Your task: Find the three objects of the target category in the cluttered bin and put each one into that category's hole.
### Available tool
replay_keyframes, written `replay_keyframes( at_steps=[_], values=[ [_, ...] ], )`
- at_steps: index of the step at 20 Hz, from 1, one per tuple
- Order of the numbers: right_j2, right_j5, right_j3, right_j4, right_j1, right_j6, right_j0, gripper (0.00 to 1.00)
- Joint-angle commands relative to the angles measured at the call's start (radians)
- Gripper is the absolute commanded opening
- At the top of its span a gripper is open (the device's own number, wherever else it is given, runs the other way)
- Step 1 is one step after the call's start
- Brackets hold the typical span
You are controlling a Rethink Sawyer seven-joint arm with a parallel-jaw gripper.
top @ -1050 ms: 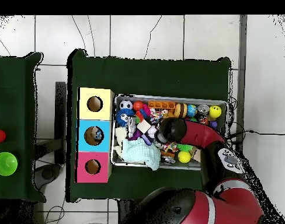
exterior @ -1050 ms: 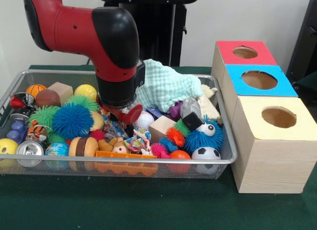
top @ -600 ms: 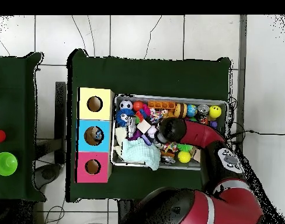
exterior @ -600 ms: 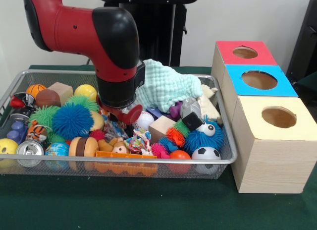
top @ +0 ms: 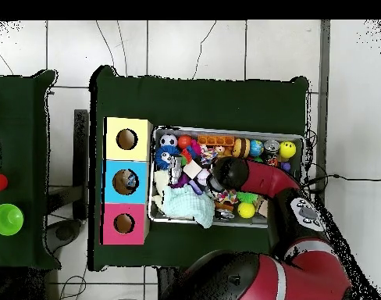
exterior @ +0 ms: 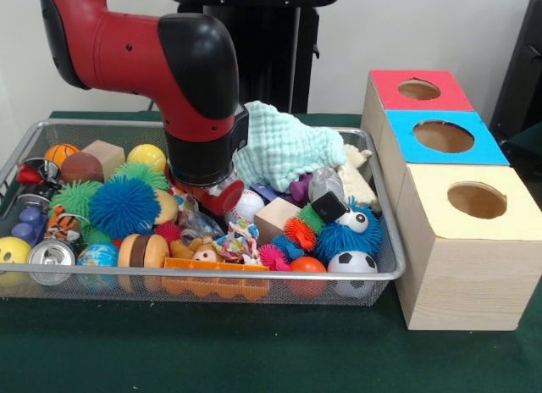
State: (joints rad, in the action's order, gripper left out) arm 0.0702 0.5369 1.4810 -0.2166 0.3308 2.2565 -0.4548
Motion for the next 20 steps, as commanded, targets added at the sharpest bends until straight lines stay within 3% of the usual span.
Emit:
replay_keyframes(
  at_steps=[1, 6, 13, 20],
  values=[
    [0.046, -0.074, -0.057, -0.036, -0.054, -0.01, -0.012, 0.0],
    [0.05, -0.069, -0.039, -0.036, -0.039, -0.015, -0.018, 0.0],
    [0.029, 0.004, 0.053, -0.043, 0.087, -0.042, -0.017, 0.0],
    [0.046, 0.065, 0.08, -0.037, 0.141, -0.089, -0.051, 0.0]
  ],
)
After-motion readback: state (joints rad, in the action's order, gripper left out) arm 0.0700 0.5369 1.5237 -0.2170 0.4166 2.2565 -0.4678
